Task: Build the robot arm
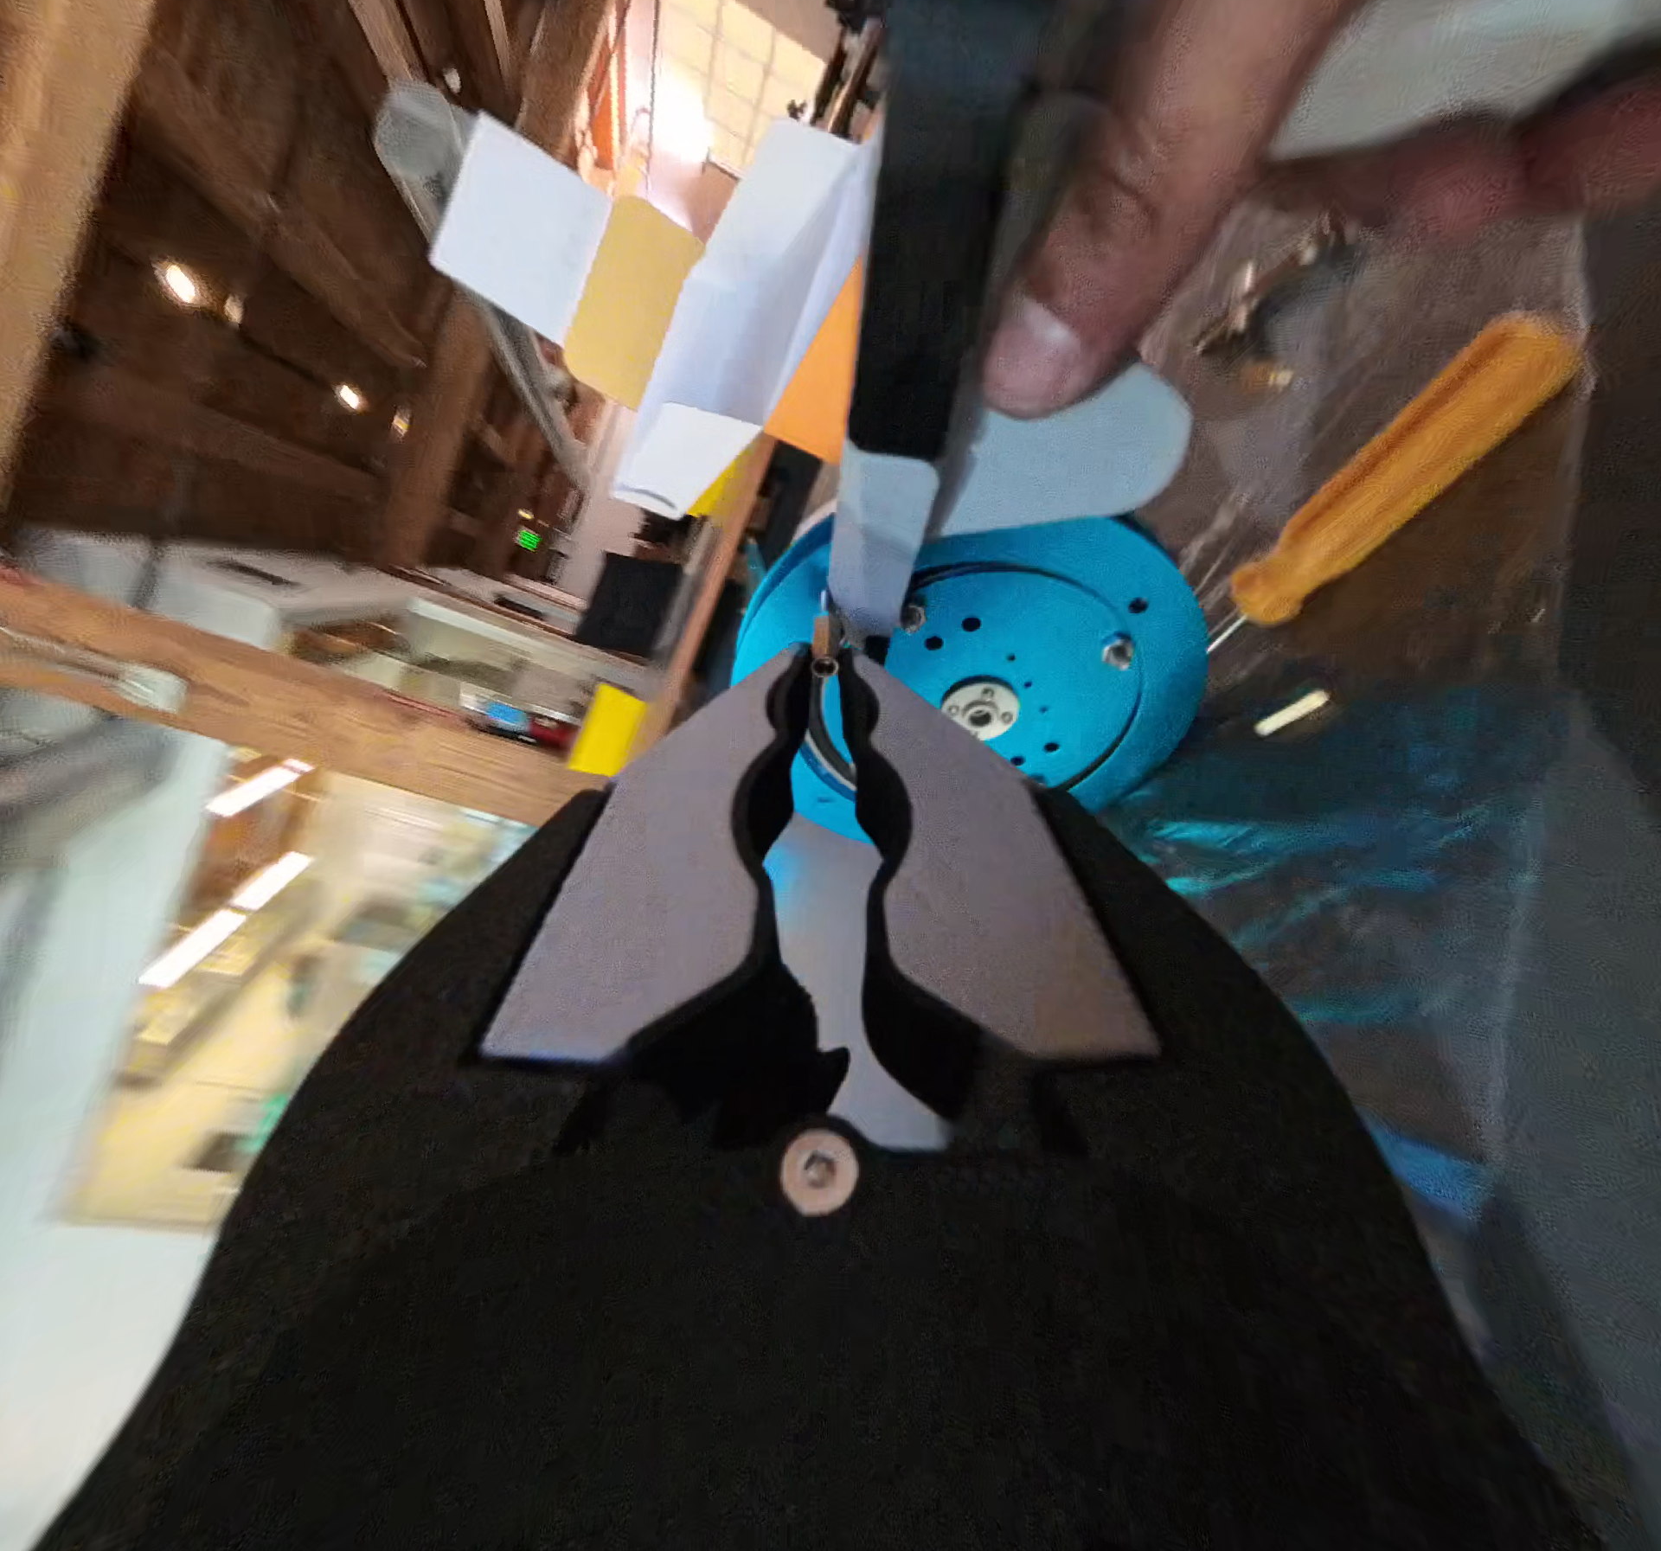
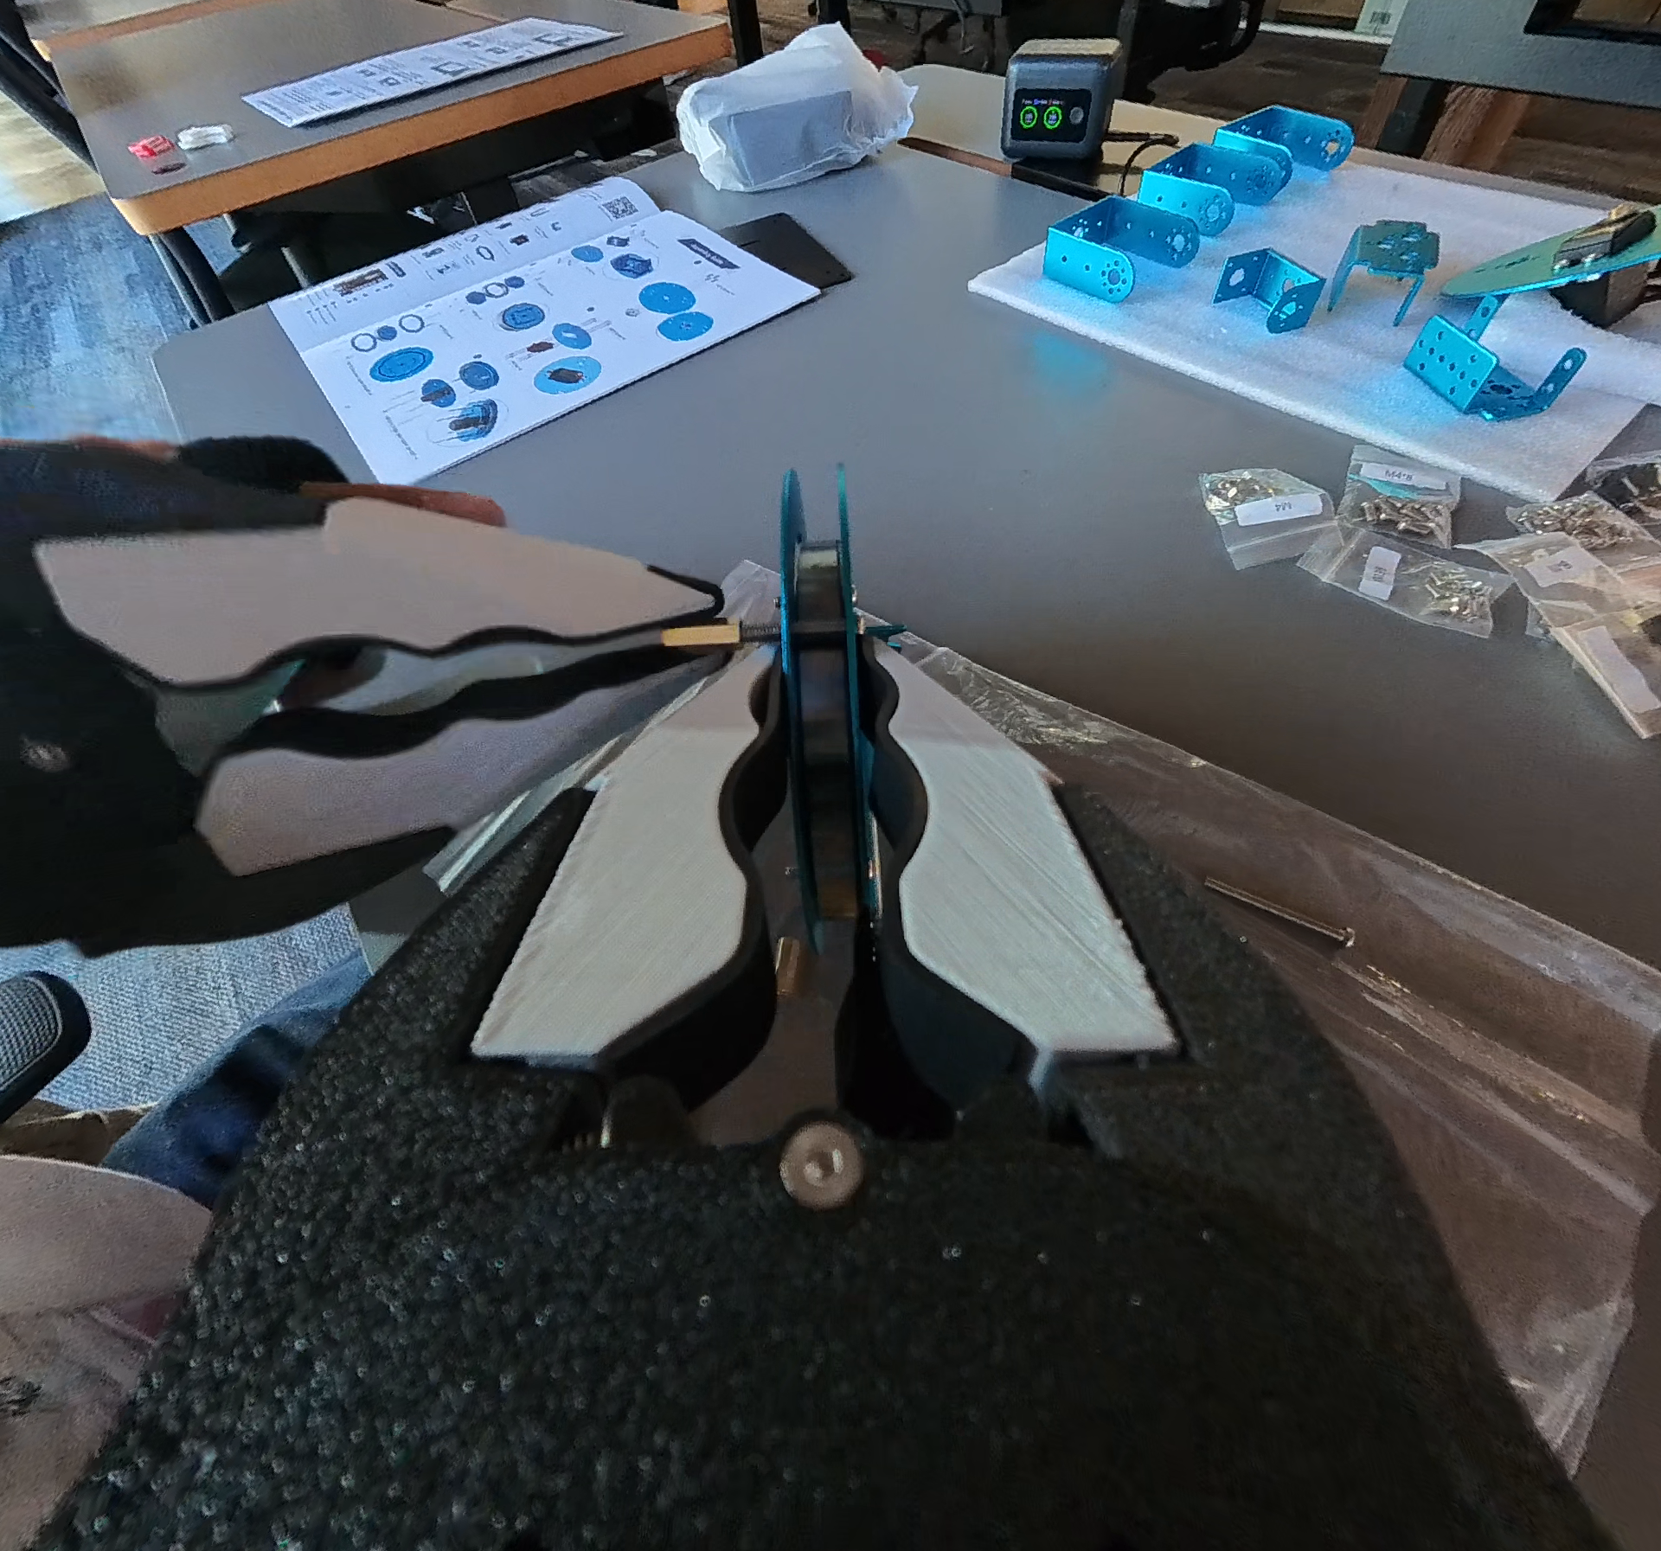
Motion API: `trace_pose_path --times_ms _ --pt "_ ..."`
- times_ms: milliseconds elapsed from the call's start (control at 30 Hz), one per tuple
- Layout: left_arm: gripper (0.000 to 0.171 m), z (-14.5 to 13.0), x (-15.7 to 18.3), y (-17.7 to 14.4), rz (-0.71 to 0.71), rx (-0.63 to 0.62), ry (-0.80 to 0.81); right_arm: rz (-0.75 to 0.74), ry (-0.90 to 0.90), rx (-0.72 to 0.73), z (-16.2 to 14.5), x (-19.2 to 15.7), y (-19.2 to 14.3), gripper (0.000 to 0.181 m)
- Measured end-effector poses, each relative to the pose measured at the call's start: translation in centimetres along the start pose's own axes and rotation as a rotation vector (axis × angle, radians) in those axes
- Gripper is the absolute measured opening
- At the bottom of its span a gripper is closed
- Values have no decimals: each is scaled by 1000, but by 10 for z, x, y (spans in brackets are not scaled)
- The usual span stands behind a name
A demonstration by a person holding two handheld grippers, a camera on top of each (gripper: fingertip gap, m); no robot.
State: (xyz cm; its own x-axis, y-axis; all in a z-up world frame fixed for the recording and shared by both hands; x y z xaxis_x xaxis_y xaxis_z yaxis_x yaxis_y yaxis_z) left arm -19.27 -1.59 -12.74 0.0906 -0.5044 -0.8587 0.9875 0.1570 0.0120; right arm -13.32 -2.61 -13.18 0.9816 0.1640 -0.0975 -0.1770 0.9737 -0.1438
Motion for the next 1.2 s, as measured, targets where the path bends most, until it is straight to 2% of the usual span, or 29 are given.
trace_pose_path --times_ms 100,233,300,367,533,600,667,700,767,800,833,867,967,1067,1133,1200 --pt "16 4 -6 -9 6 45 -542 -7 -9 1 0 -2 0 13" --pt "19 7 -18 -11 4 150 -1233 -9 -8 -1 0 -2 1 13" --pt "19 4 -17 -8 -9 182 -1429 -7 -16 -6 0 -3 1 13" --pt "14 -1 -14 -3 3 166 -1470 -3 -20 -8 0 -3 2 13" --pt "5 -2 -8 0 18 113 -1370 -2 -22 -9 0 -4 1 13" --pt "5 -1 -8 -1 16 102 -1239 -5 -28 -6 0 -4 1 13" --pt "5 2 -5 -1 15 81 -886 -2 -23 -4 0 -4 1 13" --pt "5 4 -3 -1 14 69 -628 0 -21 -3 0 -4 1 13" --pt "4 5 2 -1 22 48 26 3 -29 -8 -1 -4 0 13" --pt "5 4 5 0 26 45 286 0 -32 -11 -1 -3 -1 14" --pt "5 4 6 2 29 40 389 -4 -23 -7 -2 -1 -1 13" --pt "5 4 6 3 28 37 348 0 -11 -6 -2 0 -1 13" --pt "8 5 1 -1 46 38 -26 5 -12 -8 -2 -1 -1 13" --pt "23 1 -7 -11 102 41 -582 1 -1 0 -2 -1 -1 13" --pt "25 1 -7 -15 83 82 -975 1 8 2 -2 0 -1 12" --pt "24 1 -10 -16 73 146 -1255 4 2 -2 -2 0 -1 13"
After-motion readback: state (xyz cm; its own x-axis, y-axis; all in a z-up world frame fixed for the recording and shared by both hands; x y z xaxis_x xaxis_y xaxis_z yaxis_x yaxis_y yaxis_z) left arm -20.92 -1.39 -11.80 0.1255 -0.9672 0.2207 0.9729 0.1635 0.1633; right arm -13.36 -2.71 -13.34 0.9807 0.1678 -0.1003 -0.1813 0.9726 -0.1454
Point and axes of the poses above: each gripper's, where its closed fingertips meet, y out along the fingers, z out of its top, x = y × z across the jaws, the point moved 4 cm from there along -y, back along the fingers, and after that the axes turned 13 degrees about x, right-handed, at the moved point
